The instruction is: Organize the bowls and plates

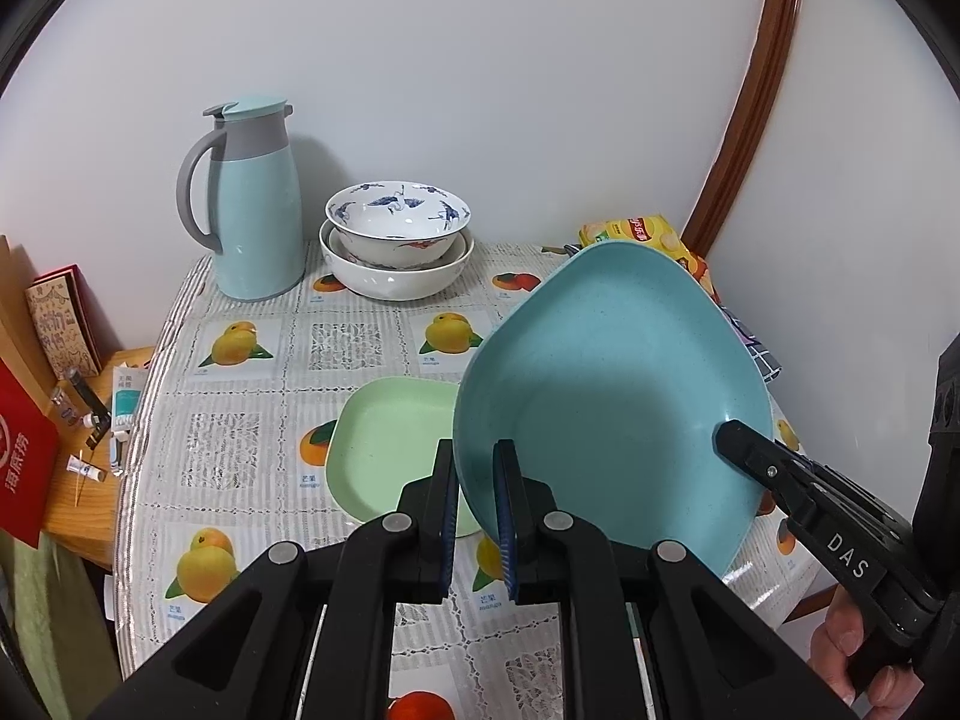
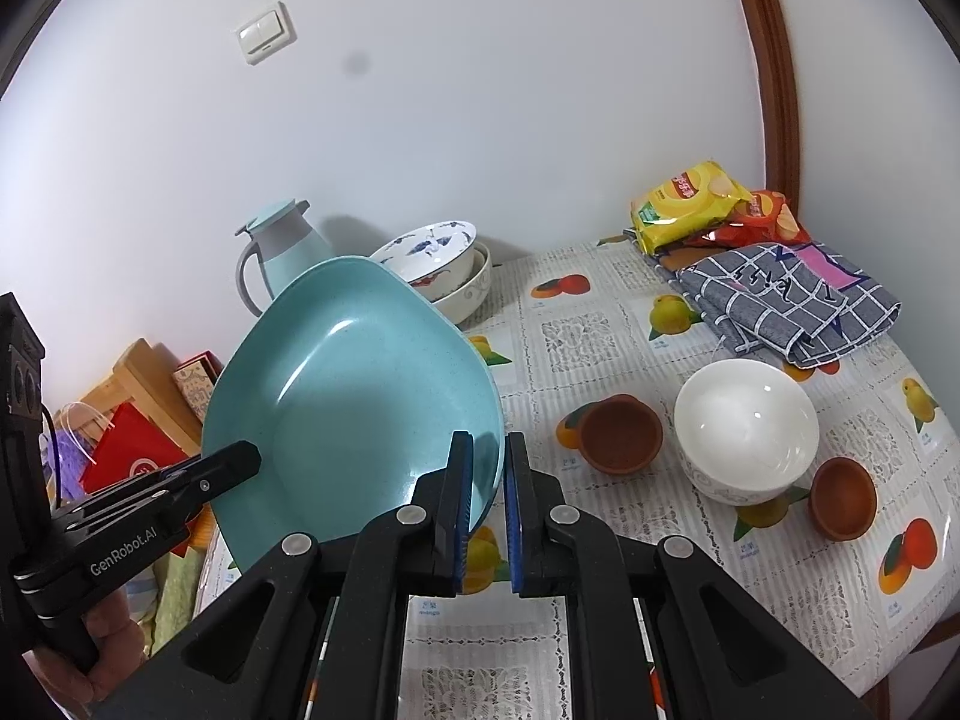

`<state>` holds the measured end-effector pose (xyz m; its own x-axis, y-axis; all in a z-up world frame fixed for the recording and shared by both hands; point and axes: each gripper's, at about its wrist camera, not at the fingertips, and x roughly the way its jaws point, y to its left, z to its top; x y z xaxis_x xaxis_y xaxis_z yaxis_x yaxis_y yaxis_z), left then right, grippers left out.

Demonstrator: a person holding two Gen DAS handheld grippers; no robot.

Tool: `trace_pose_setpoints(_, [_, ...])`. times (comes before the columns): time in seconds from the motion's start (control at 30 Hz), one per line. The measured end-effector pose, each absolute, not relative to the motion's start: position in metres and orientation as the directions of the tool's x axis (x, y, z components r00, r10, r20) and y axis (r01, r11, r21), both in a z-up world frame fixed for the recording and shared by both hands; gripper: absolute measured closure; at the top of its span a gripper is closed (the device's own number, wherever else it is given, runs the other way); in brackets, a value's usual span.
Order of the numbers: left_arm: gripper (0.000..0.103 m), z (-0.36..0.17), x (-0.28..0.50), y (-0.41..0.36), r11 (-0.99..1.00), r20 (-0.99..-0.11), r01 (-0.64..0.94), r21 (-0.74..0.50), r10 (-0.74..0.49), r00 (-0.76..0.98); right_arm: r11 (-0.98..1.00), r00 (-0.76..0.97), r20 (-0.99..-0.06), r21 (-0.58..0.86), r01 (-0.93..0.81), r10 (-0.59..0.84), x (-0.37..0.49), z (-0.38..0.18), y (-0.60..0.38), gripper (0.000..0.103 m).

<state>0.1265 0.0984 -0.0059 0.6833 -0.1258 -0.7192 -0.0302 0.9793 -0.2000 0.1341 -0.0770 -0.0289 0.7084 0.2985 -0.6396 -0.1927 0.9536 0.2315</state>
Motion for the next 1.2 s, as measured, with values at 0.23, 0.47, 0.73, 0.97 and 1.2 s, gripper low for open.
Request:
trace_pose_setpoints(0.23, [0.091,-0.013,0.132,0.107,0.976,-0.727,-0.043,-0.215,-0.131,0.674,0.952,0.697,-0.649,0.231,-0.199,0.303,0.142,-0.036,-0.070,0.093])
trace_pose_setpoints(0.47, [0.091,-0.021,0.139,0.116,0.972,-0.736,-0.063,-0.227,-0.129,0.665,0.952,0.684,-0.662,0.226,-0.207,0.306,0.152,-0.043,-0.060,0.093])
trace_pose_setpoints(0.73, [0.091,-0.035,0.148,0.130,0.965,-0.751,-0.096,-0.246,-0.127,0.647,0.950,0.659,-0.684,0.222,-0.220,0.312,0.166,-0.054,-0.046,0.093])
trace_pose_setpoints(0.97, [0.091,-0.051,0.157,0.144,0.956,-0.770,-0.133,-0.260,-0.122,0.626,0.948,0.630,-0.709,0.216,-0.234,0.317,0.182,-0.068,-0.030,0.093])
trace_pose_setpoints(1.2, [0.091,-0.071,0.168,0.158,0.947,-0.793,-0.170,-0.272,-0.121,0.597,0.946,0.597,-0.736,0.207,-0.250,0.319,0.201,-0.085,-0.017,0.093])
